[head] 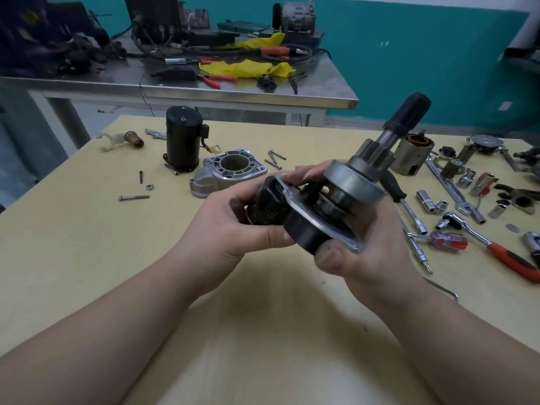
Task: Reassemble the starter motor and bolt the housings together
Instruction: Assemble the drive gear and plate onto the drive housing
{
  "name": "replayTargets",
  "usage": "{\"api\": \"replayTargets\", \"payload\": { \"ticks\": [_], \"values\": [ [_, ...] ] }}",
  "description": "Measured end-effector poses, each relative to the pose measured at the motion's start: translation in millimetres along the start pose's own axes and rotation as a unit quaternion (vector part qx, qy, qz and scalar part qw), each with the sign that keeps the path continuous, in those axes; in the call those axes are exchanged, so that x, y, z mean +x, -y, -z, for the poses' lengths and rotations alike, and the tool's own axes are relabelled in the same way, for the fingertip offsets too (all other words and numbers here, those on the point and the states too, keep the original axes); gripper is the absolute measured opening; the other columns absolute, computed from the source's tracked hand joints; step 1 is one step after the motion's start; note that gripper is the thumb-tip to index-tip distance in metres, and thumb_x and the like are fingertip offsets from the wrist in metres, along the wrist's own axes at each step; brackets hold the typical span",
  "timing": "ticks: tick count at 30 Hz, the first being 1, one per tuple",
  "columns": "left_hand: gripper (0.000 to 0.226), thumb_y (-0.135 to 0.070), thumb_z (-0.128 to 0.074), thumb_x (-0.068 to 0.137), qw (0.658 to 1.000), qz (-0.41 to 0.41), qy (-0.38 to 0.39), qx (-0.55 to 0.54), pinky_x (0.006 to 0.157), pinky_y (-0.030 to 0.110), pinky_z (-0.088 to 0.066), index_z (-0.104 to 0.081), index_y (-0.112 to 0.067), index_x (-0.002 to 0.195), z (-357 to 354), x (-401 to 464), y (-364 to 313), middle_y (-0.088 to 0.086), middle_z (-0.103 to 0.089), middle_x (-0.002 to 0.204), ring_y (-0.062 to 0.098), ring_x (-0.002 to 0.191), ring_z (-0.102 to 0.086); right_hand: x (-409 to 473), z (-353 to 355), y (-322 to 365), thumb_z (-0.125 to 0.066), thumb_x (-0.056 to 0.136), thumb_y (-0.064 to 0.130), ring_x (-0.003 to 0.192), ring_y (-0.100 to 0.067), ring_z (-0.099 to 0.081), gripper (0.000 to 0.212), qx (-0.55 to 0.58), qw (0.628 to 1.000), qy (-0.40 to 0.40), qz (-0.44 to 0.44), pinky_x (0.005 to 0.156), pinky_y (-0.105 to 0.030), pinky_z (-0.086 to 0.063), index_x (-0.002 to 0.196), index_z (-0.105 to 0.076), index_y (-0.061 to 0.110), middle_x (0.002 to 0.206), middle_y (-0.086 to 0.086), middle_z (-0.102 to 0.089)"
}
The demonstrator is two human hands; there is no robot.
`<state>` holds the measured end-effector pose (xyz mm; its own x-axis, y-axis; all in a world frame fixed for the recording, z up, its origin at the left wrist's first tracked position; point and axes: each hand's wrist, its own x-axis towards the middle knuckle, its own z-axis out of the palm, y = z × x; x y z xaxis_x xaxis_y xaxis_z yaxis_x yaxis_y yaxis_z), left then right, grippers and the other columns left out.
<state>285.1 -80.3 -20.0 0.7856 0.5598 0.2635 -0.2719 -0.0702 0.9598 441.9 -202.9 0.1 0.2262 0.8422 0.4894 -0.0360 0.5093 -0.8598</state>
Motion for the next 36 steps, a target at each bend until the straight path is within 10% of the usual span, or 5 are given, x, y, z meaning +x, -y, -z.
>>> {"api": "replayTargets", "payload": {
  "ticks": [4, 9, 18, 28, 36],
  "values": [
    [0.068, -0.038, -0.099, 0.073, 1.000, 0.009, -0.009, -0.003, 0.086, 0.029, -0.057, -0.076, -0.022, 0.135, -1.3, -0.7, -2.9, 0.003, -0.079, 0.117, 0.018, 0.107, -0.073, 0.8, -4.4, 2.2, -0.091, 0.073, 0.054, 0.124, -0.042, -0.064, 0.069, 0.048, 0.998, -0.026, -0.017, 0.100, -0.054, -0.054, 0.121, -0.064, 0.011, 0.126, -0.017, -0.067],
    [0.073, -0.053, -0.100, 0.066, 1.000, 0.022, -0.022, 0.002, 0.089, 0.075, -0.056, -0.078, -0.020, 0.127, 2.5, -0.6, 5.0, 0.027, -0.075, 0.114, 0.051, 0.105, -0.073, 2.2, -5.8, -0.9, -0.092, 0.072, 0.053, 0.109, -0.042, -0.066, 0.082, 0.071, 0.996, -0.026, -0.044, 0.092, -0.049, -0.053, 0.123, -0.059, -0.002, 0.120, -0.022, -0.065],
    [0.055, -0.024, -0.090, 0.079, 0.999, 0.035, -0.022, -0.025, 0.065, 0.019, -0.055, -0.075, -0.005, 0.128, 0.4, -2.7, 7.0, 0.011, -0.077, 0.102, 0.016, 0.081, -0.074, -0.6, -4.6, 2.3, -0.092, 0.072, 0.054, 0.121, -0.040, -0.065, 0.071, 0.049, 0.998, -0.021, -0.027, 0.094, -0.045, -0.054, 0.122, -0.065, 0.012, 0.126, -0.018, -0.067],
    [0.048, -0.049, -0.082, 0.083, 0.988, 0.022, 0.026, -0.147, 0.068, 0.016, -0.058, -0.078, -0.012, 0.113, -10.4, -4.9, 0.5, -0.007, -0.078, 0.092, 0.006, 0.078, -0.075, -1.2, -2.1, -1.2, -0.092, 0.074, 0.053, 0.120, -0.049, -0.063, 0.074, 0.036, 0.999, -0.010, -0.026, 0.094, -0.054, -0.053, 0.127, -0.061, 0.011, 0.134, -0.025, -0.063],
    [0.095, -0.071, -0.089, 0.069, 0.993, 0.050, -0.030, -0.100, 0.084, 0.038, -0.063, -0.070, -0.005, 0.134, -11.3, -5.0, -3.4, 0.031, -0.072, 0.127, 0.040, 0.109, -0.073, -0.1, -1.2, -0.2, -0.092, 0.072, 0.055, 0.120, -0.052, -0.062, 0.076, 0.022, 0.998, 0.003, -0.050, 0.096, -0.058, -0.052, 0.127, -0.061, 0.012, 0.134, -0.024, -0.064]
  ]
}}
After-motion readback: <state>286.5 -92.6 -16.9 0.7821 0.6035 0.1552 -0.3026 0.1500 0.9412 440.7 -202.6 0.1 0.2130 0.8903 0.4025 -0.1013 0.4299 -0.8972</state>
